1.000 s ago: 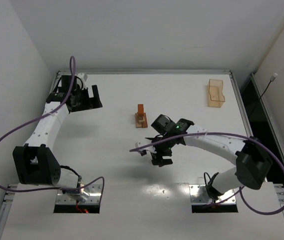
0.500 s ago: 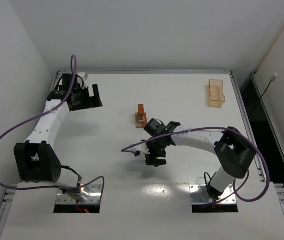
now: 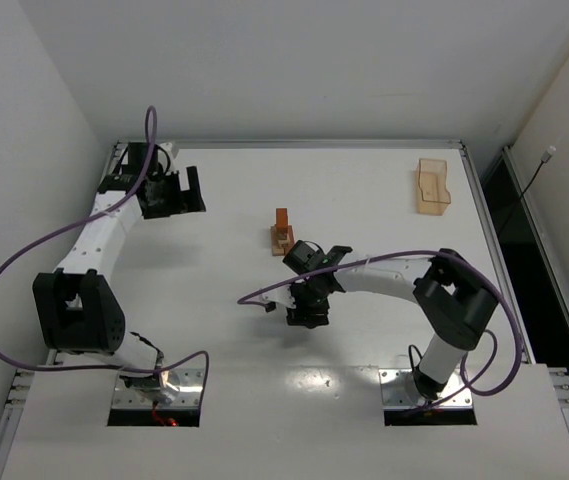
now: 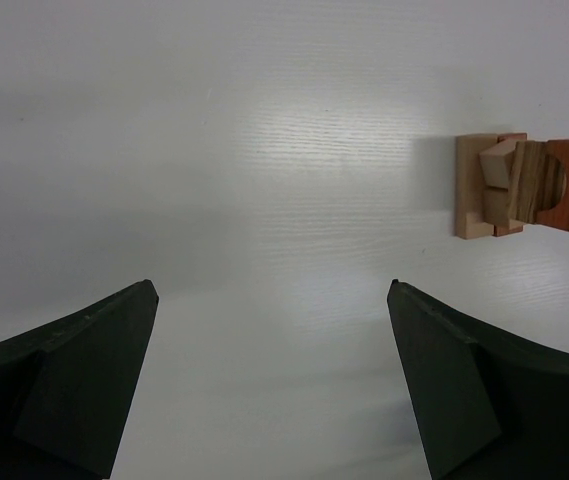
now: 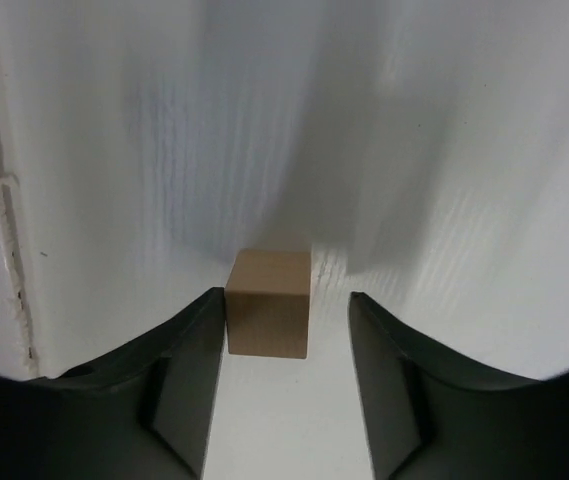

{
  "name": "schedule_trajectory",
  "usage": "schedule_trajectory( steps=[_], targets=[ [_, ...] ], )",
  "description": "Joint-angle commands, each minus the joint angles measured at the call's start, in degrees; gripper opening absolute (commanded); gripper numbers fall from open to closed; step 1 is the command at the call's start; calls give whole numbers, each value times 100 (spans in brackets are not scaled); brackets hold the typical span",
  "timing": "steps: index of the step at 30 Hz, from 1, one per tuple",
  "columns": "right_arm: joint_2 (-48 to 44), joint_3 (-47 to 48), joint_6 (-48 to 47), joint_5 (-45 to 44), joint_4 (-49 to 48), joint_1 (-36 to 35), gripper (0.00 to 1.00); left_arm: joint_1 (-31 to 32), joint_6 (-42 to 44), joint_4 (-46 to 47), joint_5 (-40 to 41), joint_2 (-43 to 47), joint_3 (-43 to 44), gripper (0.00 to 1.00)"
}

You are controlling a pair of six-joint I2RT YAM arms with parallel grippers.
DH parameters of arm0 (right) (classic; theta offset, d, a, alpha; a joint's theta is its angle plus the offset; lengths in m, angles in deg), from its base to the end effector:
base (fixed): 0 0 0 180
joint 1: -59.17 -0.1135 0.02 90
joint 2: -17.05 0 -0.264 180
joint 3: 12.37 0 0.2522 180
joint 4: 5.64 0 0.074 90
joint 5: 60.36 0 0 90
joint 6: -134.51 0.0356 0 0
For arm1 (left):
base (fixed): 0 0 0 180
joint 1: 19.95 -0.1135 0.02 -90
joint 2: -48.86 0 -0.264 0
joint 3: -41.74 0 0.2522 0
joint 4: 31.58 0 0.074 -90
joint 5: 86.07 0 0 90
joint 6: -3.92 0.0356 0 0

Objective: Build the wood block tower

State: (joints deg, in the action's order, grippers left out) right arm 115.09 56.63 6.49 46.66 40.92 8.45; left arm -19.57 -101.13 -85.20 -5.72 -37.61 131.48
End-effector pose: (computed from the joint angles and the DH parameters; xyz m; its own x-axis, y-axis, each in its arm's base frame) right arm 0.1846 0.2421 0.1478 0.0012 -0.9288 -0.3705 -0.9971 -0.0293 0.0702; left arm 0.3251 -0.0081 0.3074 -0.7730 -0.2509 -0.5827 -0.0903 0.9527 -0.2903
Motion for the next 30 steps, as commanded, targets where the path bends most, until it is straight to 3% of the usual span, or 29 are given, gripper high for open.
schedule_trajectory(
  steps=[1, 5, 6, 13, 17, 18, 19, 21, 25, 30],
  targets=[
    [40, 145, 181, -251, -256, -87, 46, -47, 11, 22, 7, -36, 232, 99],
    [-12, 145, 181, -356, -309, -87, 2, -47, 11, 22, 7, -88, 285, 99],
    [-13, 145, 181, -357, -309, -87, 0, -47, 11, 22, 7, -89, 285, 99],
    [-488, 1197, -266, 117, 1139, 352, 0, -47, 11, 22, -46, -89, 285, 99],
    [-181, 3056, -864, 285, 2711, 598, 0, -47, 11, 22, -168, -89, 285, 99],
    [12, 3445, -1265, 363, 3071, 677, 0, -47, 11, 74, -169, -89, 285, 99],
    [492, 3850, -1600, 520, 4015, 747, 0, -47, 11, 74, -221, -89, 233, 99],
    [1021, 5010, -1779, 750, 4645, 879, 0, -47, 11, 127, -222, -89, 232, 99],
    [1551, 6021, -1638, 751, 4798, 1151, 0, -47, 11, 127, -274, -89, 355, 99],
    [1955, 6569, -1638, 751, 4798, 1274, 0, -47, 11, 74, -204, -89, 461, 99]
  ],
)
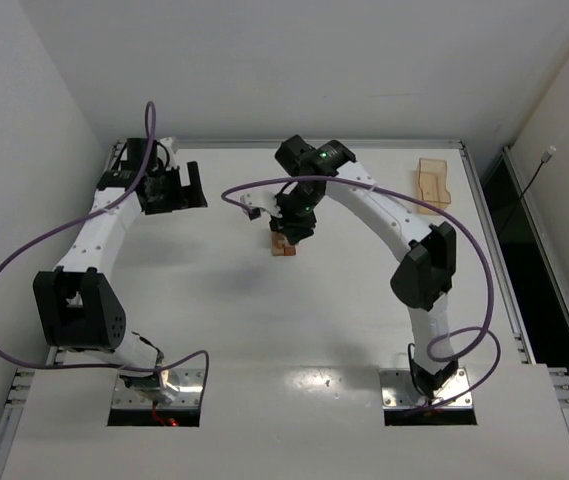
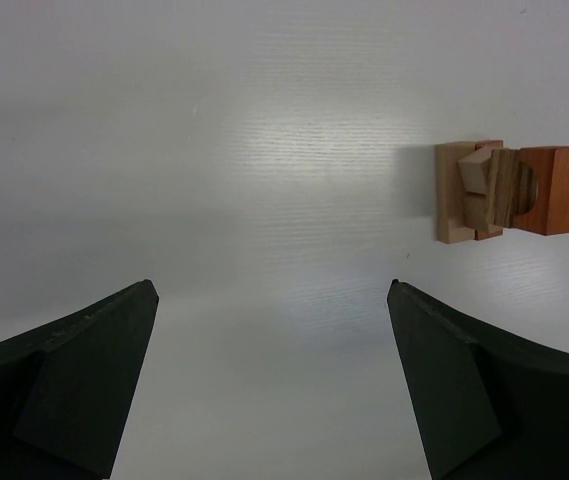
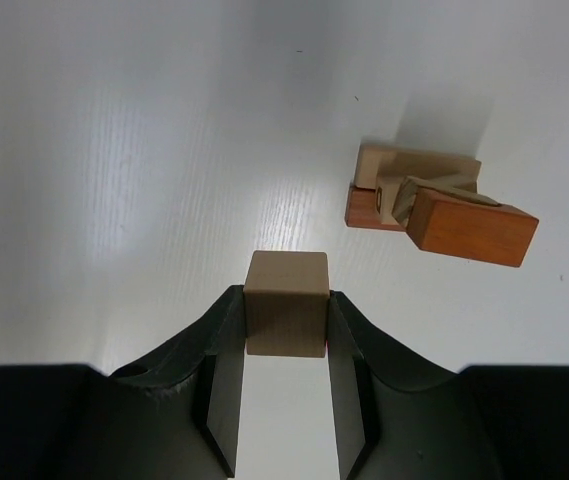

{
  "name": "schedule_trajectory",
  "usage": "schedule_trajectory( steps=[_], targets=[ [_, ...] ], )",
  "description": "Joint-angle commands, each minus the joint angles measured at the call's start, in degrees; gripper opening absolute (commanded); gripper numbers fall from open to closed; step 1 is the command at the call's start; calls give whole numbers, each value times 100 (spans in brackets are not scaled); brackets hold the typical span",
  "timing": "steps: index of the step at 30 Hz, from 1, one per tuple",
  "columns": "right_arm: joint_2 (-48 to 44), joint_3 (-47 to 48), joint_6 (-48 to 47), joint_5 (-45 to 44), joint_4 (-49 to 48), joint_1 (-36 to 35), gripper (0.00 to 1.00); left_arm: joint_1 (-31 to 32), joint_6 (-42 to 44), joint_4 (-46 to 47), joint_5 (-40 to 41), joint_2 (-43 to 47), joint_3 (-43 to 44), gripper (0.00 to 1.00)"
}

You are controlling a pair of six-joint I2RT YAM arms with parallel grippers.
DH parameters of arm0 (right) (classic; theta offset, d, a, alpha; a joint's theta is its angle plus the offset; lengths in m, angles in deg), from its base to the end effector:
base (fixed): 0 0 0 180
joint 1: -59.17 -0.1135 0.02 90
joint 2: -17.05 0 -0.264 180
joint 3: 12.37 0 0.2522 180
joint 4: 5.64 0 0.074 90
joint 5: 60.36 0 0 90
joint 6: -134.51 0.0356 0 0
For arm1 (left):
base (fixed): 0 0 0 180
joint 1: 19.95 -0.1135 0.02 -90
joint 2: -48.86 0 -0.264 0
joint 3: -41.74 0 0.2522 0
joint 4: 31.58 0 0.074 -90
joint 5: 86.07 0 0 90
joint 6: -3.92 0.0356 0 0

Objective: Build the wood block tower

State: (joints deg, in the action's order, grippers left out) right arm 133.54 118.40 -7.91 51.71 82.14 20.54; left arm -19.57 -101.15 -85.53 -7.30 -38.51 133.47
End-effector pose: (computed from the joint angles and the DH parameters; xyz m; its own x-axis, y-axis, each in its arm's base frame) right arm 0.3139 0.2680 0.3094 0.0678 -0.8860 -0.4587 -0.9973 -0.0735 -0.0054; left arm 0.3299 -0.0091 0.3135 -0.7697 -0.2499 -0.5874 -0.0698 0.9476 -0.3117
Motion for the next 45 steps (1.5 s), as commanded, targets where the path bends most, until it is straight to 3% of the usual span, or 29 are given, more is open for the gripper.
schedule_trajectory(
  steps=[1, 6, 26, 33, 45],
  targets=[
    [311, 610, -137, 246, 675, 153, 0, -99, 13, 107, -47, 1, 262, 99],
    [980, 1700, 416, 536, 597, 532, 0, -100, 13, 107, -47, 1, 262, 99],
    [1377, 1755, 2016, -192, -871, 585, 0, -153, 13, 107, 6, -113, 368, 99],
    [1429, 1808, 3349, -642, -1460, 638, 0, -153, 13, 107, 59, -113, 315, 99],
    [726, 1157, 5399, -1256, -1408, 638, 0, -205, -40, 160, 59, -8, 148, 99]
  ],
)
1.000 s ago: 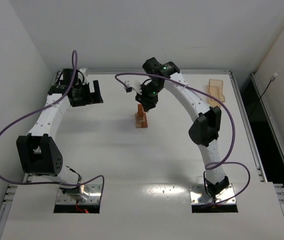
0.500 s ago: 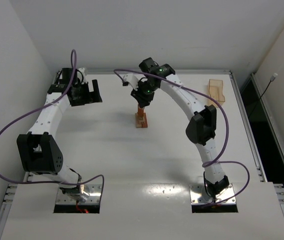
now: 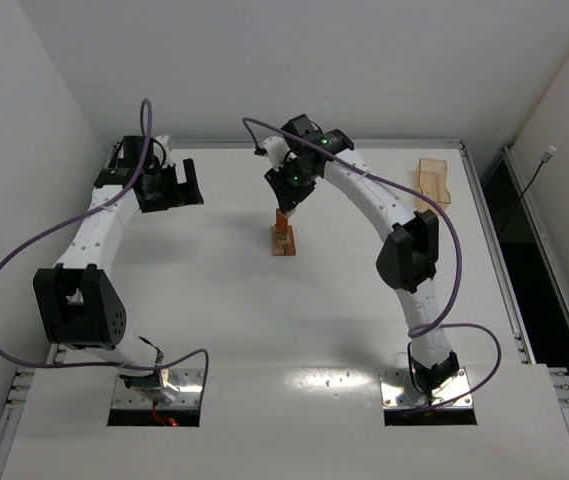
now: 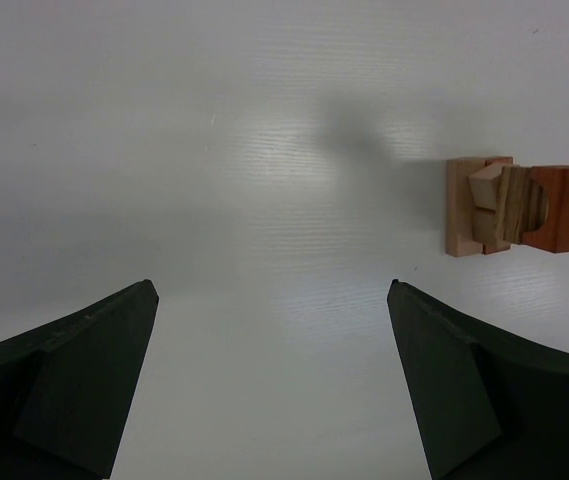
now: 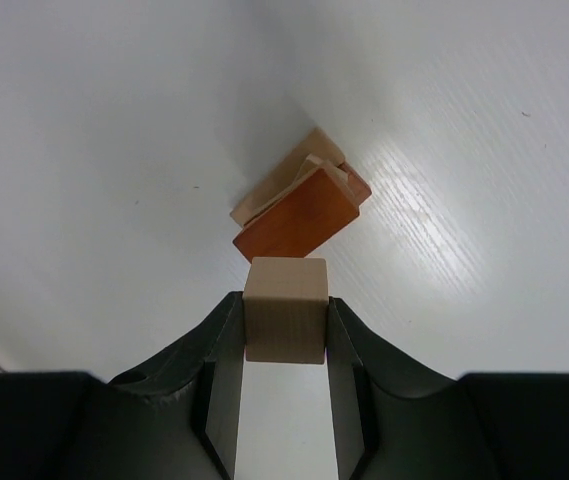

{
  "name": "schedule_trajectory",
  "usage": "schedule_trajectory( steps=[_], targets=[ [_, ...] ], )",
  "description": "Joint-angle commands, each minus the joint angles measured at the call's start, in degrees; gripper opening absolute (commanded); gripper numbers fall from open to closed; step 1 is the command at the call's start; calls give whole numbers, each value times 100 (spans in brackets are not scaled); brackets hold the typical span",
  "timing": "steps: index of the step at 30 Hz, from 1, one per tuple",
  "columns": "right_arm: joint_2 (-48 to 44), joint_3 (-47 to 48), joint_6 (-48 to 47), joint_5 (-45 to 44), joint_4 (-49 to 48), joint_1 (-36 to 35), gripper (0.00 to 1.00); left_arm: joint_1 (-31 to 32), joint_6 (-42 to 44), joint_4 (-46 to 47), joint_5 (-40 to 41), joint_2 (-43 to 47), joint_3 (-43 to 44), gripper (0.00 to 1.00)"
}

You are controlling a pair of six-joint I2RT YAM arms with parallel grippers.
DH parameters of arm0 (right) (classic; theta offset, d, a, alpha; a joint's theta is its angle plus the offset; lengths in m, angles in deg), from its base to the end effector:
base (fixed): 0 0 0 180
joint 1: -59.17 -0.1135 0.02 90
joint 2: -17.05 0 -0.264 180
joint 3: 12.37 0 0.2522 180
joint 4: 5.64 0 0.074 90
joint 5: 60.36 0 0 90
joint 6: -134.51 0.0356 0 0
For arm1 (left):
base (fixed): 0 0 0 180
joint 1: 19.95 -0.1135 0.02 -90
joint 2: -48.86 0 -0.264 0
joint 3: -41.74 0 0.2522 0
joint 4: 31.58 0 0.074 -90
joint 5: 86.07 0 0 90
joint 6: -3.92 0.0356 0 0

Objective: Build the wood block tower

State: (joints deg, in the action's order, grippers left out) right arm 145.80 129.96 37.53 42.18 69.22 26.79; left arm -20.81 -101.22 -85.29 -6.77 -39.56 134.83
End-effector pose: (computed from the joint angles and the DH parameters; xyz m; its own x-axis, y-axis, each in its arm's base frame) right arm 0.4035 0.2650 0.2832 -0.6609 -0.5596 -0.5001 -0.6963 0.7057 0.1306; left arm 0.3356 -0.0016 0.3156 -0.7568 -0.2680 -0.5962 -0.0940 0.9472 -0.3066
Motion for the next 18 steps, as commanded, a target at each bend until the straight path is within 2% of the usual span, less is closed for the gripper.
schedule_trajectory(
  steps=[1, 6, 12, 14, 18],
  targets=[
    [-500, 1, 1118, -356, -116, 13, 0, -81, -33, 136, 6, 97, 12, 99],
    [-553, 115, 1761, -681, -230, 13, 0, -81, -33, 136, 6, 159, -40, 99],
    [-158, 441, 2719, -832, 24, 179, 0, -81, -33, 189, 59, 211, -93, 99],
    [-157, 441, 2773, -1189, 25, 110, 0, -81, -33, 189, 59, 273, -93, 99],
    [-26, 441, 2773, -1087, 25, 109, 0, -81, -33, 189, 59, 326, -207, 99]
  ],
)
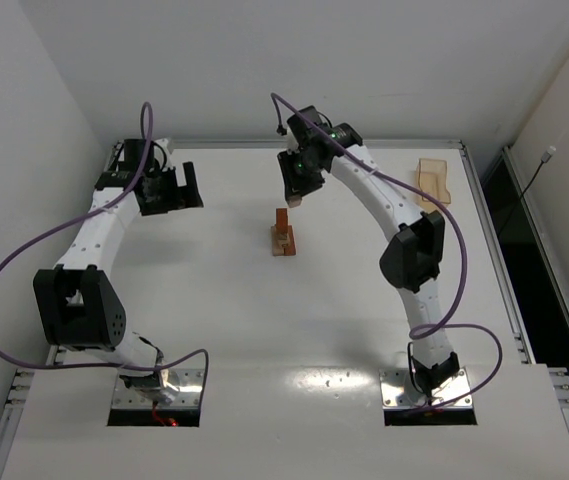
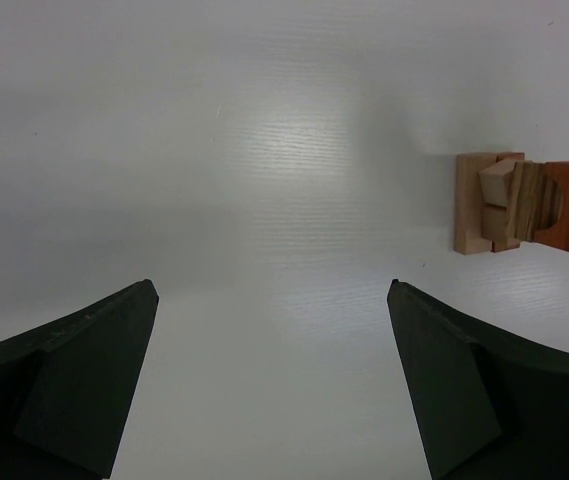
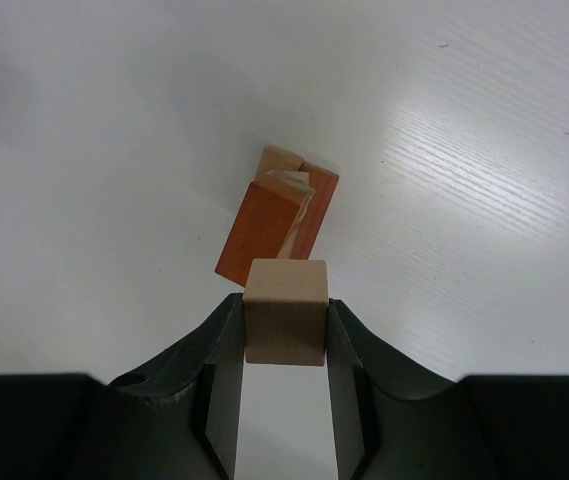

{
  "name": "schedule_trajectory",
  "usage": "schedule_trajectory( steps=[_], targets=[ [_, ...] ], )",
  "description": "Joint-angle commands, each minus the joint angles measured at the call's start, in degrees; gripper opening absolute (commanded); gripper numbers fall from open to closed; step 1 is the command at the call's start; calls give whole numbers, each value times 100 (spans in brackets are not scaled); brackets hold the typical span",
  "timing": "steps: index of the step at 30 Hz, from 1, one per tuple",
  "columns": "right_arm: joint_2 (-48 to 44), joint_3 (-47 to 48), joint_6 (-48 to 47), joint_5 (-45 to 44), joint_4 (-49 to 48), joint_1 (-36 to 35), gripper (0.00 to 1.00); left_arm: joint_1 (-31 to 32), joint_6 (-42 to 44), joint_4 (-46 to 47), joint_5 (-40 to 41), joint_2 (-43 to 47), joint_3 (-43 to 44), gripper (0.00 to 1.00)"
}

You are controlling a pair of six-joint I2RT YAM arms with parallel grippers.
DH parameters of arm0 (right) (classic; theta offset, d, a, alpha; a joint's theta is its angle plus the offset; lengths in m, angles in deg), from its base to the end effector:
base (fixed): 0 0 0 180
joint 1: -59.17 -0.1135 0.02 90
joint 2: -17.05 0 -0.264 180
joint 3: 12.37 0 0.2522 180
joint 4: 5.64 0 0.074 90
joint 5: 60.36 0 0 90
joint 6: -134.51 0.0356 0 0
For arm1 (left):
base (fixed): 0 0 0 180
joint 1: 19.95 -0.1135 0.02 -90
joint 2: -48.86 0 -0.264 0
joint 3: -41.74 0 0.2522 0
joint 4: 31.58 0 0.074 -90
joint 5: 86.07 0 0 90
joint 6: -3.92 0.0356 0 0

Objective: Build the wood block tower

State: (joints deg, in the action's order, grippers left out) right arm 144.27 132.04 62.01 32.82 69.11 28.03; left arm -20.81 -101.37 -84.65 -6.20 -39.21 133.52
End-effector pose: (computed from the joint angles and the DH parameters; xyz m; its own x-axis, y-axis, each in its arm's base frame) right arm 0.4093 0.2496 0.3058 -0.8518 -0.1639 -0.4975 -0.2995 0.9316 0.2060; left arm 0.3339 -0.0013 0.3109 -0.7582 -0.2710 -0.5931 -0.1038 0.9481 -0.3005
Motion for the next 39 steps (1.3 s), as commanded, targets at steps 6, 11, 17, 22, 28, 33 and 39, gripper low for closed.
schedule_trajectory(
  steps=[6, 11, 17, 22, 28, 33, 39],
  targets=[
    [233, 233, 325, -19, 36, -15, 0, -133, -18, 125, 2, 343, -76, 99],
    [286, 180, 325, -19, 36, -77, 0, -133, -18, 178, 64, 396, -138, 99],
    [339, 180, 325, 95, -17, -199, 0, -133, -71, 178, 64, 396, -138, 99],
    [391, 128, 325, 95, -17, -253, 0, -133, -71, 178, 195, 396, -138, 99],
    [444, 127, 325, 42, -17, -253, 0, -133, -123, 178, 196, 396, -138, 99],
    [497, 127, 325, -10, -17, -253, 3, -133, -123, 178, 196, 343, -138, 99],
    [550, 127, 325, 42, -17, -253, 6, -133, -123, 178, 196, 291, -33, 99]
  ],
)
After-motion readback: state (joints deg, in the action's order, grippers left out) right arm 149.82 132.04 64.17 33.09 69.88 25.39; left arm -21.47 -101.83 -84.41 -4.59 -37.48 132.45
